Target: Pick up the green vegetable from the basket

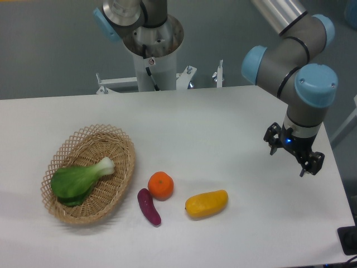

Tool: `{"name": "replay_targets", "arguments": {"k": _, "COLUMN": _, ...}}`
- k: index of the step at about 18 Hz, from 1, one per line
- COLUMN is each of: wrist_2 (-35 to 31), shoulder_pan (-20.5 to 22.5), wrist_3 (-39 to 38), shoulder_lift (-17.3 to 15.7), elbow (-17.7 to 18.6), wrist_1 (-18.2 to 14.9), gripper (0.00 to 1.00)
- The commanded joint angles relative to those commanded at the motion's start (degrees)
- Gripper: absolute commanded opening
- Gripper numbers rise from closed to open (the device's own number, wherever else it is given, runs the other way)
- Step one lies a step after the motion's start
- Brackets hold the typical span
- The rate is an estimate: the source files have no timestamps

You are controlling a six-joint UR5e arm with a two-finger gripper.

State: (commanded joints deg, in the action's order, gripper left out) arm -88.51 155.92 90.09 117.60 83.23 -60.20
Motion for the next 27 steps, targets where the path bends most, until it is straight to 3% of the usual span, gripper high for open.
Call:
{"name": "replay_targets", "arguments": {"k": 18, "wrist_2": 0.4, "shoulder_pan": -0.9, "wrist_3": -4.1, "shoulder_lift": -0.4, "elbow": 0.8, "wrist_1": 0.2, "gripper": 1.00}}
{"name": "replay_targets", "arguments": {"k": 22, "wrist_2": 0.4, "shoulder_pan": -2.3, "wrist_3": -4.6, "shoulder_lift": -2.6, "elbow": 2.9, "wrist_1": -0.2, "gripper": 1.00}}
{"name": "replay_targets", "arguments": {"k": 27, "wrist_2": 0.1, "shoulder_pan": -6.9, "wrist_3": -12.6, "shoulder_lift": -4.4, "elbow": 4.8, "wrist_1": -0.2, "gripper": 1.00}}
